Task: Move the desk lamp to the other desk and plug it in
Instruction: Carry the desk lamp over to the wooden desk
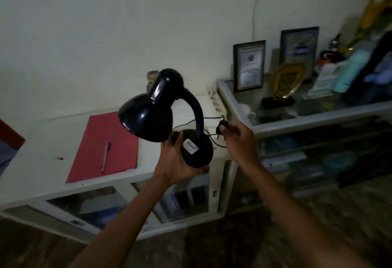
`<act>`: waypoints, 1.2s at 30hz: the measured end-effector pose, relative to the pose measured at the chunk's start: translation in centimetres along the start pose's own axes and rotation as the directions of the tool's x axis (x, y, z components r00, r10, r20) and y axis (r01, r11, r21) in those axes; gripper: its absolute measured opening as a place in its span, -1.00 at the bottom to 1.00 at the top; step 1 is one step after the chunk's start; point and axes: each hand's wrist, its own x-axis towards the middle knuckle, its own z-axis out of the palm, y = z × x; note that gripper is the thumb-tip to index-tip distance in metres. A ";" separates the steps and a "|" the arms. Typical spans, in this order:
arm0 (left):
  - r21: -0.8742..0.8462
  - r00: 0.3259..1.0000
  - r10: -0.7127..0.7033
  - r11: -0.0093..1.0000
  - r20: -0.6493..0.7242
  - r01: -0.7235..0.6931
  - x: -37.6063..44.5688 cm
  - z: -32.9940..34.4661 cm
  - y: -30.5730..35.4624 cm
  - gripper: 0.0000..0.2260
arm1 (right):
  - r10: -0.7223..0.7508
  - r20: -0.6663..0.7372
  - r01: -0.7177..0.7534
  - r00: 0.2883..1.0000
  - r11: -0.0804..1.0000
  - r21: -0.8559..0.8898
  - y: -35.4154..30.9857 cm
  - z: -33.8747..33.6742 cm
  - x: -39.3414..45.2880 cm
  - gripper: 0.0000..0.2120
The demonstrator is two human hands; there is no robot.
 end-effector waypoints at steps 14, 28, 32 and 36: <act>-0.264 0.920 0.258 0.947 0.294 -0.181 -0.9 7.8 23.9 0.17 | 0.037 -0.501 -0.026 0.865 0.999 0.028 0.1 -27.3 -11.1 -0.90; -0.413 0.782 0.563 0.801 0.270 -0.434 3.1 23.6 51.9 0.14 | -0.002 -0.732 -0.078 0.682 0.994 -0.075 4.1 -55.9 -14.0 -0.82; -0.424 0.732 0.618 0.767 0.287 -0.481 6.7 29.3 57.0 0.16 | 0.024 -0.792 -0.103 0.610 0.993 -0.050 6.4 -61.6 -11.0 -0.83; -0.497 0.650 0.693 0.702 0.312 -0.510 11.3 36.0 61.7 0.17 | 0.055 -0.825 -0.147 0.562 0.989 -0.034 9.8 -66.6 -6.3 -0.82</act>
